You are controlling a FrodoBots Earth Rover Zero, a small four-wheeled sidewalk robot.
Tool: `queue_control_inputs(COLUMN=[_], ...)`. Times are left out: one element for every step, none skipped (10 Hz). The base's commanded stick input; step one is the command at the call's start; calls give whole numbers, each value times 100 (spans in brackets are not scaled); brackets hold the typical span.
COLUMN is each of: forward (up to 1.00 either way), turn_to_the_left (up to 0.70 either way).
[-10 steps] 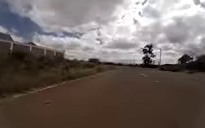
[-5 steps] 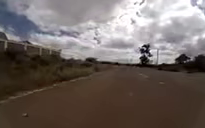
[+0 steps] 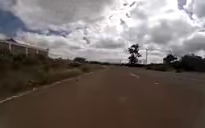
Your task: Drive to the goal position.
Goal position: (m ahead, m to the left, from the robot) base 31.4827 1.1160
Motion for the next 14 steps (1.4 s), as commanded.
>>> queue_control_inputs(forward=[85,85,85,85,85,85,85,85,85,85,85,85,85,85], turn_to_the_left=[0,0,0,0,0,0,0,0,-31,-16,-1,0,0,0])
